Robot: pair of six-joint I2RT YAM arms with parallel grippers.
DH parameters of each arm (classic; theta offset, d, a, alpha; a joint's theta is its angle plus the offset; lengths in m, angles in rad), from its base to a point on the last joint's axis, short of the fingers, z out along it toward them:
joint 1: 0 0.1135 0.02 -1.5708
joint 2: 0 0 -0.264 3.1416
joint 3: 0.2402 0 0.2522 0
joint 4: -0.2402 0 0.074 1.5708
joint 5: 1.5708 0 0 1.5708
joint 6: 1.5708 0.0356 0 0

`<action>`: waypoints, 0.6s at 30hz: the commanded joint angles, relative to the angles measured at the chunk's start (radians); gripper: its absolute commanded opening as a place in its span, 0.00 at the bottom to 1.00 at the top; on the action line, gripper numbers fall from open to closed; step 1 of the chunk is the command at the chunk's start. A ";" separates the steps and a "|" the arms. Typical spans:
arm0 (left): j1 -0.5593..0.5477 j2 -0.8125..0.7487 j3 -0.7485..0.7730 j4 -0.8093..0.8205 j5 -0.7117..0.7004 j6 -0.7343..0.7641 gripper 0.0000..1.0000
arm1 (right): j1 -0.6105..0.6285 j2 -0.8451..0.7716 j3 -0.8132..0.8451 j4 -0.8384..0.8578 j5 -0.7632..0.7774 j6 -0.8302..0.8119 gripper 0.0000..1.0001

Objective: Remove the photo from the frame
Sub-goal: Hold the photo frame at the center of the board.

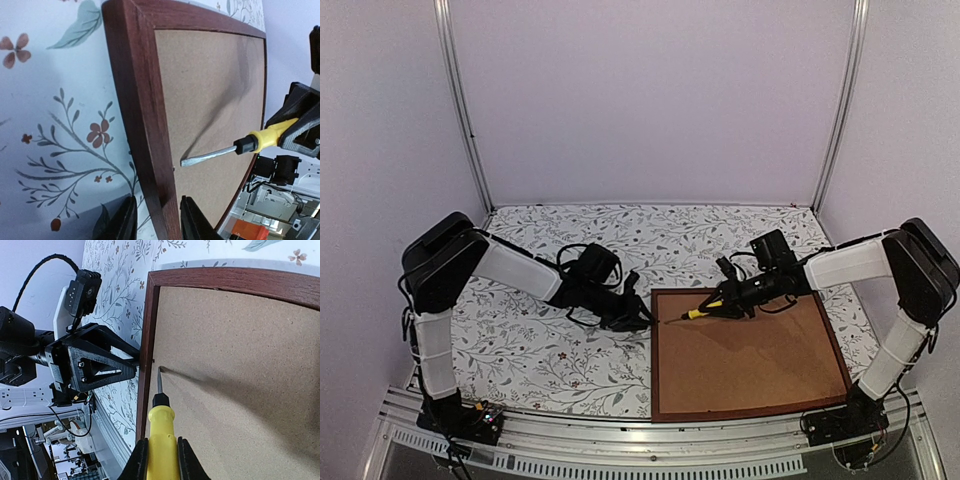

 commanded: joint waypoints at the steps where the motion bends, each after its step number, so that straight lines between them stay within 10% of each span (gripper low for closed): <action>1: -0.014 0.029 0.017 0.001 -0.001 0.011 0.28 | 0.013 0.028 0.011 0.008 0.018 0.014 0.00; 18: -0.025 0.049 0.020 -0.008 0.000 0.006 0.25 | 0.038 0.066 0.034 0.045 0.011 0.019 0.00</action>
